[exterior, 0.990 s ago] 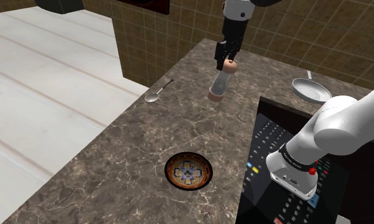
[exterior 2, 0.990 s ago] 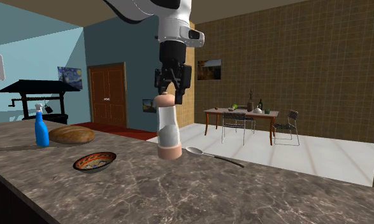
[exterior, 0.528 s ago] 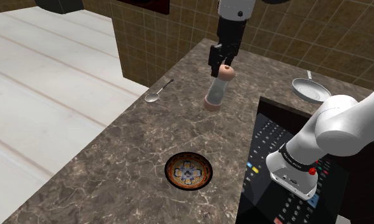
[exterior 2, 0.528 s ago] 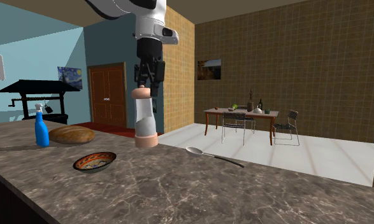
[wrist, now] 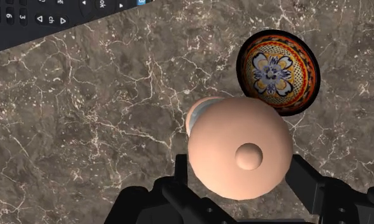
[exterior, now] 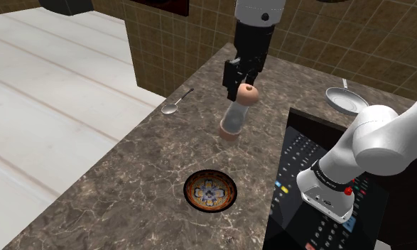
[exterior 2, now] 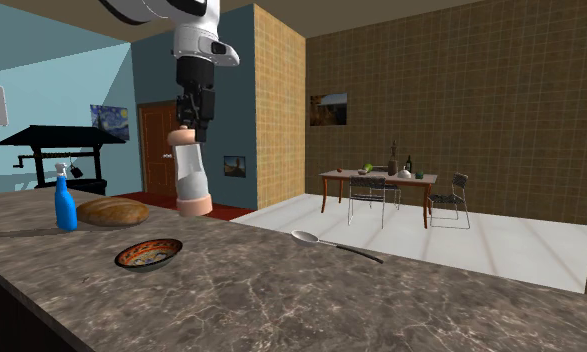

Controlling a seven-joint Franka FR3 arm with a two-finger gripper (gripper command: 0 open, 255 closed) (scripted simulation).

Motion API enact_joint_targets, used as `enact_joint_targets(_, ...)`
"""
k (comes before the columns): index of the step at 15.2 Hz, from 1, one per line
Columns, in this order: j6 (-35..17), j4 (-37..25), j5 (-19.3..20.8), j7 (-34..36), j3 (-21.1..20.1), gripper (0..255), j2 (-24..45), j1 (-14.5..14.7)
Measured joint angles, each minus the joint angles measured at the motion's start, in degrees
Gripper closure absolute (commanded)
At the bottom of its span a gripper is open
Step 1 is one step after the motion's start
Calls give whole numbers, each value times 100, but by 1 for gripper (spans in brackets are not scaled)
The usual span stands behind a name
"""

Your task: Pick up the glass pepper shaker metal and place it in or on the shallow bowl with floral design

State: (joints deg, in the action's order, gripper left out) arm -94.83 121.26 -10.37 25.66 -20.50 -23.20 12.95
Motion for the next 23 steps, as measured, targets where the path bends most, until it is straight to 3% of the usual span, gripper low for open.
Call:
enact_joint_targets(11, 261, -1187, -133, 1633, -1131, 255, 749, 395)
enact_joint_targets(23, -566, -397, -183, 1652, -1265, 255, 780, 452)
